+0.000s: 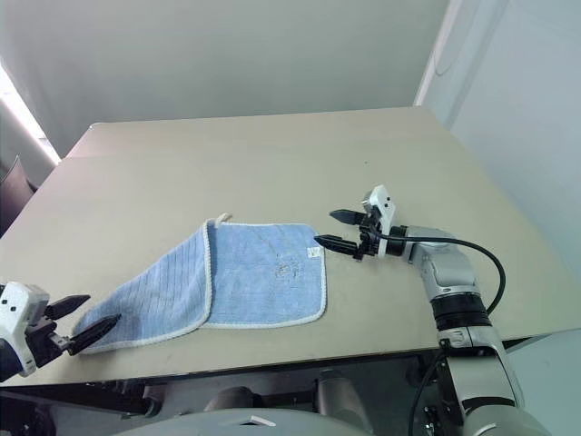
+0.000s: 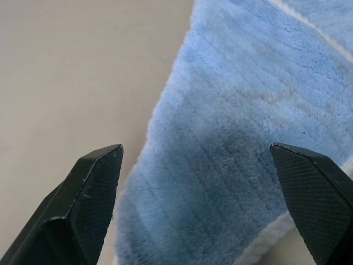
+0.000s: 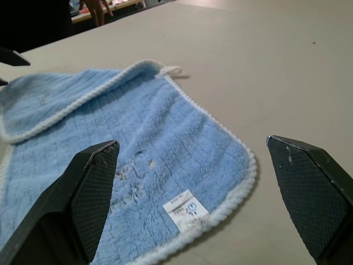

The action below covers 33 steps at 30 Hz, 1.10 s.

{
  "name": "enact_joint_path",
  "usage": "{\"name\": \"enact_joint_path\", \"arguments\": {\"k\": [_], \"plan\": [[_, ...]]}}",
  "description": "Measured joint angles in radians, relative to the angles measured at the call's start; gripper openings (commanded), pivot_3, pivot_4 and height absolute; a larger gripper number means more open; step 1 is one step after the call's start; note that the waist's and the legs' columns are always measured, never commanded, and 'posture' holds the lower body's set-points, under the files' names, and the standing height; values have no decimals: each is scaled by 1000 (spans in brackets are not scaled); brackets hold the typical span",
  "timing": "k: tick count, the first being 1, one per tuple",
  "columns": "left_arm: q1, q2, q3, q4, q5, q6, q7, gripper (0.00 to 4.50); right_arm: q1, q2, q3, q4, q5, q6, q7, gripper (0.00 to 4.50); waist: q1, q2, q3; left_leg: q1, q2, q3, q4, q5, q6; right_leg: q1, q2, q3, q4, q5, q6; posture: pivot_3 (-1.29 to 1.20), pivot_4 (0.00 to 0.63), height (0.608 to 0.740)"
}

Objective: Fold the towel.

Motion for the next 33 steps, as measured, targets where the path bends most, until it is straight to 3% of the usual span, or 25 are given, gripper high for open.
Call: {"name": "enact_joint_path", "arguments": {"k": [13, 24, 33], "plan": [[-8, -51, -61, -11, 2, -6, 28, 4500, -41, 20, -6, 44, 0, 27, -81, 4482, 1, 0, 0, 0, 0, 0, 0, 0, 0, 0, 0, 0, 0, 0, 0, 0, 0, 740], [-43, -25, -101, 3, 19, -22, 15, 4500, -189, 130, 138, 314, -234, -67, -258, 4482, -2, 0, 0, 0, 0, 1, 0, 0, 0, 0, 0, 0, 1, 0, 0, 0, 0, 740], [-91, -3, -115, 24, 30, -24, 13, 4500, -271, 169, 170, 455, -303, -78, -255, 4482, -3, 1, -1, 0, 0, 0, 0, 0, 0, 0, -1, 0, 2, 1, 0, 0, 0, 740]]}}
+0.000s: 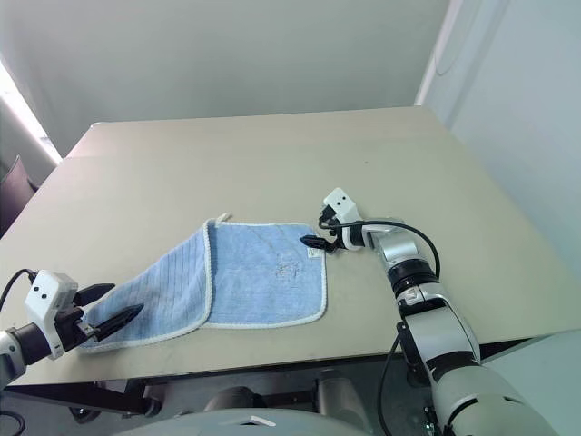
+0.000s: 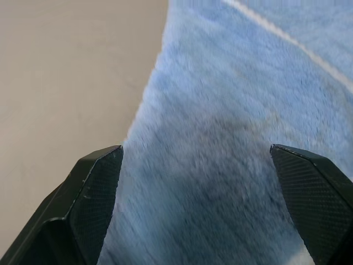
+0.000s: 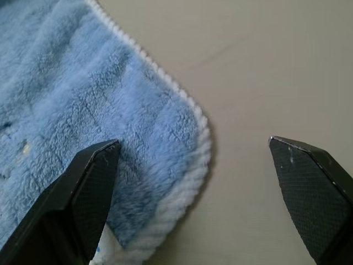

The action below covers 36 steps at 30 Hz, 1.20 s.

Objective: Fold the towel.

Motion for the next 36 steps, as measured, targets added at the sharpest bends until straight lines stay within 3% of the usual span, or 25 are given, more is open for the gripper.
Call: {"name": "enact_joint_path", "arguments": {"k": [3, 6, 17, 28, 33, 36], "plan": [[-9, -6, -27, -2, 3, 0, 8, 4500, -5, 0, 8, 5, -16, -14, 14, 4482, -1, 0, 0, 0, 0, 0, 0, 0, 0, 0, 0, 0, 0, 0, 0, 0, 0, 740], [-12, -12, -35, -1, 7, -2, 17, 4500, -14, 2, 16, 18, -42, -29, 16, 3900, -1, 0, 0, 1, 0, 0, 0, 0, 0, 0, 0, 0, 1, 0, 0, 0, 0, 740], [-22, -14, -55, -17, 13, 0, 23, 4500, -36, 49, 31, 63, -76, -91, 0, 42, -1, -1, -1, 2, 0, 0, 1, 0, 0, 1, 0, 0, 3, 0, -1, 0, 0, 740], [-22, 5, -151, -281, -61, 96, 11, 4500, -52, 80, 22, 97, -80, -92, -39, 42, -7, 0, -1, 3, 0, 0, 1, 0, 0, 2, 2, 1, 4, 1, -1, 0, 0, 740], [7, 17, -347, -294, 65, 75, 43, 4500, -53, 91, 14, 106, -79, -96, -56, 42, -13, 1, -1, 4, 0, 0, 3, 1, 0, 3, 3, 1, 4, 1, -2, 0, 0, 740], [23, 4, -394, -292, 108, 55, 65, 4500, -45, 89, 3, 101, -74, -93, -59, 42, -13, 1, -2, 3, 0, 0, 3, 1, 0, 3, 3, 1, 4, 1, -2, 0, 0, 740]]}}
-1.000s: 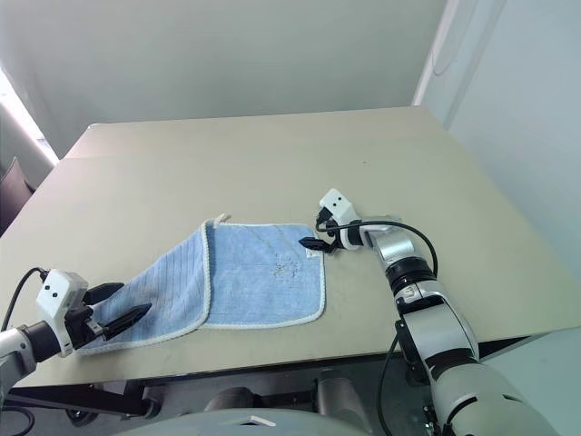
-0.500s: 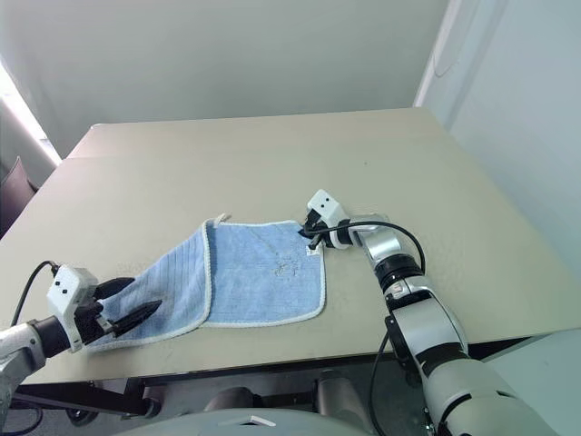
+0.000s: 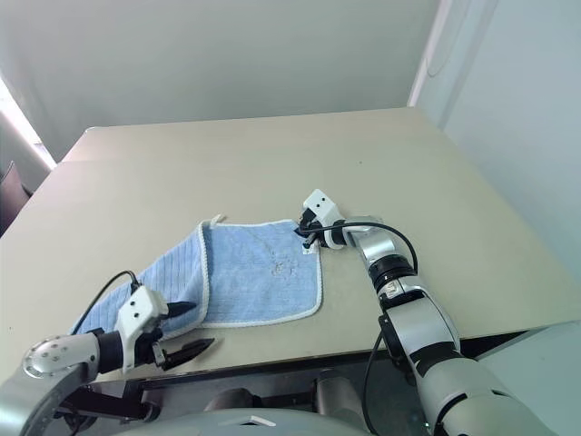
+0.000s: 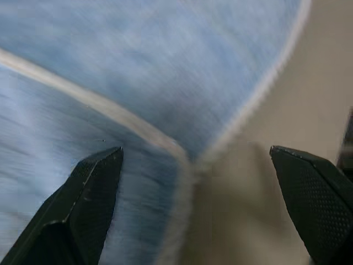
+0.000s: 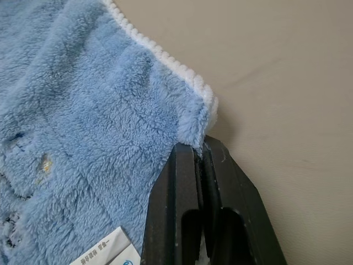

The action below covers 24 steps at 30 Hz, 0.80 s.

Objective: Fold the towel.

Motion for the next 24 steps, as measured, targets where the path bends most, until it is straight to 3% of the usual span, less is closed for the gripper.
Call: {"name": "enact_joint_path", "arguments": {"k": [22, 24], "plan": [[-41, -87, 28, 77, -61, 46, 86, 4500, 22, 2, -4, -16, -6, -20, -34, 42, 6, 1, 0, 2, 0, 0, 1, 0, 0, 2, 1, 0, 1, 0, 0, 0, 0, 740], [-38, -84, 32, 78, -67, 51, 85, 4112, 22, 2, -4, -17, -6, -22, -34, 0, 5, 1, 0, 2, 0, 0, 1, 0, 0, 2, 1, 0, 1, 0, 0, 0, 0, 740]]}}
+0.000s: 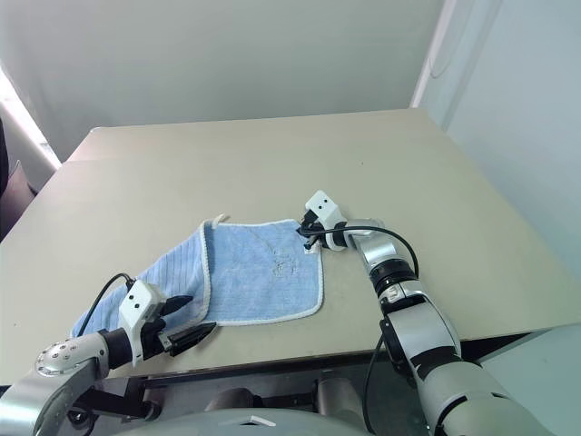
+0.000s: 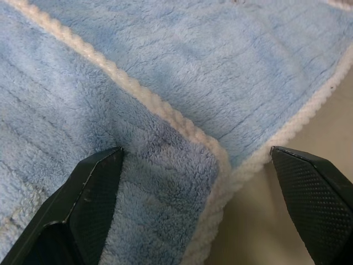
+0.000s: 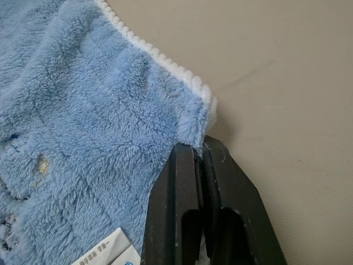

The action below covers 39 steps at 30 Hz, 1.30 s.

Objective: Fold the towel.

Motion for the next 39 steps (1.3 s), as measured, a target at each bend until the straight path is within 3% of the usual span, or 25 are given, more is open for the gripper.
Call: {"name": "enact_joint_path", "arguments": {"k": [3, 12, 18, 25, 30, 35, 39], "plan": [[4, 0, 16, 9, -6, 0, 2, 3266, 0, 0, 3, 0, -1, -6, 0, 0, 0, 0, 0, 0, 0, 0, 0, 0, 0, 0, 0, 0, 0, 0, 0, 0, 0, 740], [3, -7, 30, 18, -16, 8, 24, 32, 6, 0, 5, -3, -2, -19, -6, 0, 0, 0, 0, 0, 0, 0, 0, 0, 0, 0, 0, 0, -1, 0, 0, 0, 0, 740], [8, -2, 76, 19, -71, 36, 3, 32, 6, 1, 6, -3, -4, -23, -6, 0, -1, 0, 0, -1, 0, 0, 0, 0, 0, -1, 0, 0, -1, 0, 0, 0, 0, 740], [2, 74, 337, 18, -225, 121, -28, 32, 10, -1, 3, -7, 2, -23, -6, 0, -4, 0, 0, -2, 0, -1, 0, 0, 0, -1, 0, -1, -1, 0, 0, 0, 0, 740], [-119, 160, 488, 120, -286, 140, -45, 32, 14, -8, -40, -28, 36, -14, -7, 0, -3, 0, 2, -3, 0, -1, 0, 0, 0, -3, 0, -1, -1, 0, 0, 0, 0, 740], [-318, 210, 475, 341, -214, 91, -19, 32, -14, -27, -131, -45, 96, -12, -21, 0, -2, 2, 3, -4, -1, 0, -2, 0, 0, -4, 0, -1, -3, 0, 1, 0, 0, 740], [-541, 208, 366, 596, -92, -47, 10, 32, -119, -36, -194, 3, 124, -28, -78, 0, 5, 1, 3, -4, -1, 0, -2, 1, -2, -4, -1, -1, -2, 0, 1, 0, 0, 740]]}}
